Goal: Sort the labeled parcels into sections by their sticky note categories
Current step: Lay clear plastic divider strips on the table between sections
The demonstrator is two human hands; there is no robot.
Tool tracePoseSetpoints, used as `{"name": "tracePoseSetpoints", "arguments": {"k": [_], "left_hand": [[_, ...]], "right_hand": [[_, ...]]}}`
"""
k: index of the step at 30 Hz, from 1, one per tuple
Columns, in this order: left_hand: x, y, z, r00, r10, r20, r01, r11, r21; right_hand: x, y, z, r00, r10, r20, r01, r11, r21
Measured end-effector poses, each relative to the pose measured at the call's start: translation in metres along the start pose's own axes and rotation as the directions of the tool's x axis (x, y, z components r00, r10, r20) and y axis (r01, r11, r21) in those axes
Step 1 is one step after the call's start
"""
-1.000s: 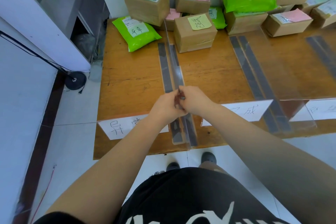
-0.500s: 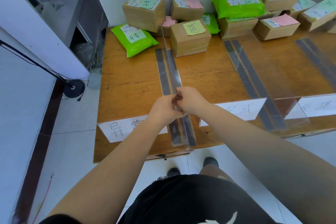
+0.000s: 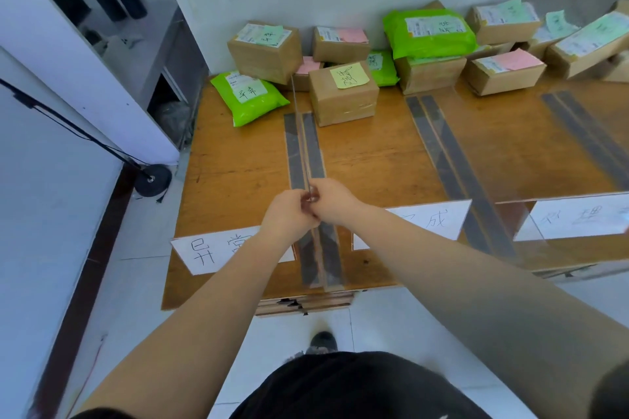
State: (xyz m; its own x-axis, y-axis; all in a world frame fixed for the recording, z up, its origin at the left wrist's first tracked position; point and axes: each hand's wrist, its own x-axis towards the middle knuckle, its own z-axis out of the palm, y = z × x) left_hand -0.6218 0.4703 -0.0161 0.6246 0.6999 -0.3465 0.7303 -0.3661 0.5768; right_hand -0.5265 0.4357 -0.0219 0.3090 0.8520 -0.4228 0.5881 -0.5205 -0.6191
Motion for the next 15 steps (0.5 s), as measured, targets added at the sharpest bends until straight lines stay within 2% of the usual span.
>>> {"name": "tracePoseSetpoints", "arguments": {"k": [5,8,11,13,15], "left_hand": [[-0.007,0.003,-0.002,0.997,-0.076,-0.008,0.076,0.997,0.03],[-0.009,0.009,0.001,0.994,-0.102,-0.035,0.104,0.992,0.065],[-0.005,0.022,0.01,0.985,-0.132,-0.113,0.143,0.986,0.091],[-0.003,0.041,0.016,0.976,-0.146,-0.161,0.165,0.98,0.111],[-0.003,0.07,0.024,0.975,-0.035,-0.218,0.085,0.971,0.224]], "right_hand": [[-0.005,0.003,-0.007,0.993,-0.028,0.114,0.021,0.998,0.062],[-0.014,0.003,-0.019,0.988,-0.053,0.147,0.057,0.998,-0.024],[-0.038,0.013,-0.045,0.985,-0.146,0.097,0.157,0.98,-0.119],[-0.059,0.025,-0.07,0.971,-0.237,0.033,0.238,0.938,-0.252],[-0.077,0.042,-0.096,0.952,-0.299,-0.064,0.246,0.874,-0.418]]}}
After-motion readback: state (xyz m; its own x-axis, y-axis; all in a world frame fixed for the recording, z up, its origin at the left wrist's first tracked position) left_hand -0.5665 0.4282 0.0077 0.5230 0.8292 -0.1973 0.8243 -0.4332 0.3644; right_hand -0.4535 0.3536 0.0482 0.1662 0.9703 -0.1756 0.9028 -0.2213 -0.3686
